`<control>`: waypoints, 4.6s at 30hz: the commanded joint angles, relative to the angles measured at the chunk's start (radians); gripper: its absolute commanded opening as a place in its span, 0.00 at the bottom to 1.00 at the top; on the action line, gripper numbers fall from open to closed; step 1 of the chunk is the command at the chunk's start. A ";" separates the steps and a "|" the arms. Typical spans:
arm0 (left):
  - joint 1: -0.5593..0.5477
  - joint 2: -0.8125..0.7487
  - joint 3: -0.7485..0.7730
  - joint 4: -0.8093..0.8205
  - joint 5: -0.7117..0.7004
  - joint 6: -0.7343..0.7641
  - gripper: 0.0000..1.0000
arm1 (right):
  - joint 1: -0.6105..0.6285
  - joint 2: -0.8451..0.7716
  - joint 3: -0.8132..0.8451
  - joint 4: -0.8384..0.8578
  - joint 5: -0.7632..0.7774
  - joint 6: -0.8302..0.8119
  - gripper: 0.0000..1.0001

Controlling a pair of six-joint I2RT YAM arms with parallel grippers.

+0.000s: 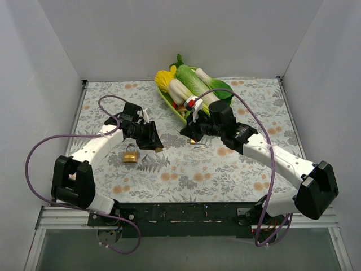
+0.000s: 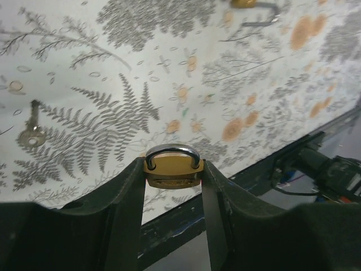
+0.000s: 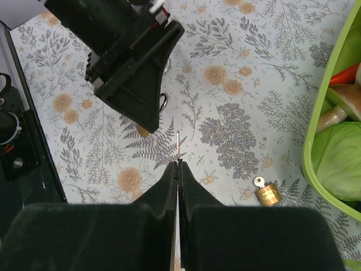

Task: Lock with the key
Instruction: Place the lock at the center of the board, then place the key at the center of the board.

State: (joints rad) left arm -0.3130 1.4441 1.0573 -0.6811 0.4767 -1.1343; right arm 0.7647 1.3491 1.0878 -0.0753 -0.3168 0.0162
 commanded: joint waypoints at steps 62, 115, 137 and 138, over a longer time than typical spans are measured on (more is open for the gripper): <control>0.210 0.174 0.406 -0.195 -0.061 0.122 0.93 | -0.035 0.057 -0.072 -0.043 -0.183 -0.234 0.01; 0.594 0.067 0.446 -0.308 0.207 0.145 0.98 | 0.136 0.515 0.009 0.178 0.033 -0.081 0.01; 0.594 0.075 0.451 -0.299 0.200 0.137 0.98 | 0.171 0.504 0.004 0.143 0.116 -0.082 0.01; 0.594 0.075 0.451 -0.299 0.198 0.137 0.98 | 0.173 0.501 0.003 0.141 0.111 -0.087 0.01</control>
State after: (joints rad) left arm 0.2813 1.5547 1.5059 -0.9897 0.6655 -0.9951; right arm 0.9237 1.8717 1.0882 0.0696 -0.1829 -0.0387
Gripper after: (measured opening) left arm 0.981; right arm 0.020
